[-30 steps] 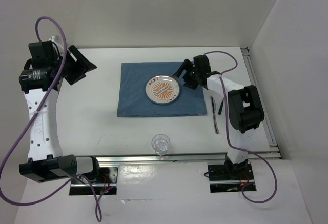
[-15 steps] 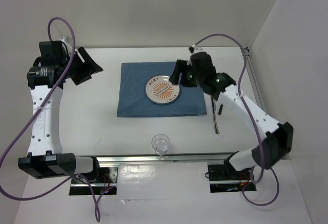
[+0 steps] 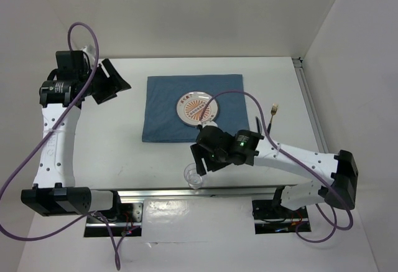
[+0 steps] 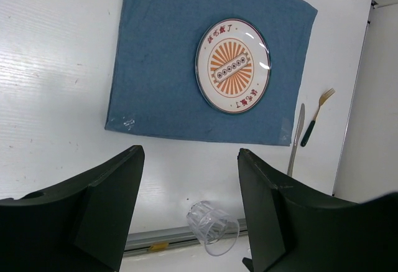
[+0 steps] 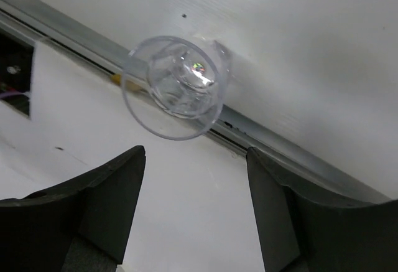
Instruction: Set the dinner table for one person
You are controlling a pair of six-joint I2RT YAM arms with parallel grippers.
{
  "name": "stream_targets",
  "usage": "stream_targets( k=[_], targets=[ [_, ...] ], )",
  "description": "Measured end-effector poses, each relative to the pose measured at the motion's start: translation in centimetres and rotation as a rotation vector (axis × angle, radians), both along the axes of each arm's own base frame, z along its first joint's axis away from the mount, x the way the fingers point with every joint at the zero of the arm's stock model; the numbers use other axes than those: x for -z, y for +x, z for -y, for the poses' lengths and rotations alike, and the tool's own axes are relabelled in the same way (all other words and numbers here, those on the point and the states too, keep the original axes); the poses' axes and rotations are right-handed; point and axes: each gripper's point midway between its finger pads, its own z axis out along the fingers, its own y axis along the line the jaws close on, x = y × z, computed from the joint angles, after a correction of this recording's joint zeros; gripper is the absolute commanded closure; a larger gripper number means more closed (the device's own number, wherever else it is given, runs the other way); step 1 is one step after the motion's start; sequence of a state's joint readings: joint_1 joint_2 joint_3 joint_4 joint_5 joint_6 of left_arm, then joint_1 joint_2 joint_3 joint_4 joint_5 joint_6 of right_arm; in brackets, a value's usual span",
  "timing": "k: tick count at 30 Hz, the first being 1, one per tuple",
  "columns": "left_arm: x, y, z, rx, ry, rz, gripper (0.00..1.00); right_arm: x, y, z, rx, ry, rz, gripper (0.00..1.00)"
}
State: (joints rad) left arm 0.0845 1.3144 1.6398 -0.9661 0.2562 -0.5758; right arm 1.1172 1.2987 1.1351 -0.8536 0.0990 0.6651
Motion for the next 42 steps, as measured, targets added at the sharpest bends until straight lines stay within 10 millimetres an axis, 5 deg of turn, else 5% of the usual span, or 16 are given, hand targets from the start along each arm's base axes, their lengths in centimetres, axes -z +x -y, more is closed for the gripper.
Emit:
stream_targets(
  k=[8, 16, 20, 22, 24, 30, 33, 36, 39, 42],
  targets=[
    [0.1, 0.0, 0.1, 0.004, 0.001, 0.0, 0.25, 3.7, -0.8, 1.8, 0.049, -0.099, -0.032, 0.3],
    [0.3, -0.1, 0.1, 0.003, 0.001, -0.008, 0.25, 6.1, 0.2, 0.0, 0.058, -0.119, -0.036, 0.41],
    [0.3, -0.1, 0.1, 0.002, 0.002, -0.007, 0.25, 7.4, 0.7, -0.5, 0.064, -0.142, -0.034, 0.62],
    [0.3, -0.1, 0.1, 0.002, 0.003, -0.007, 0.25, 7.6, 0.9, -0.6, 0.067, -0.142, -0.03, 0.87],
    [0.4, -0.1, 0.1, 0.002, 0.002, -0.008, 0.25, 7.6, 1.0, -0.5, 0.077, -0.146, -0.023, 1.0],
    [1.3, -0.3, 0.1, 0.002, 0.001, -0.032, 0.25, 5.9, 2.6, -0.5, 0.127, -0.152, 0.008, 1.0],
    [1.8, -0.3, 0.1, 0.002, 0.0, -0.041, 0.25, 2.5, 6.5, -1.4, 0.205, -0.109, 0.034, 1.0],
    [2.2, -0.3, 0.1, 0.002, -0.001, -0.05, 0.25, -1.3, 12.9, -0.8, 0.32, -0.052, 0.09, 1.0],
    [2.3, -0.3, 0.1, 0.002, -0.002, -0.051, 0.25, -4.7, 20.6, 2.2, 0.459, -0.01, 0.156, 1.0],
    [2.4, -0.1, 0.1, 0.003, -0.002, -0.044, 0.25, -6.0, 27.0, 6.5, 0.583, -0.014, 0.205, 1.0]
  ],
)
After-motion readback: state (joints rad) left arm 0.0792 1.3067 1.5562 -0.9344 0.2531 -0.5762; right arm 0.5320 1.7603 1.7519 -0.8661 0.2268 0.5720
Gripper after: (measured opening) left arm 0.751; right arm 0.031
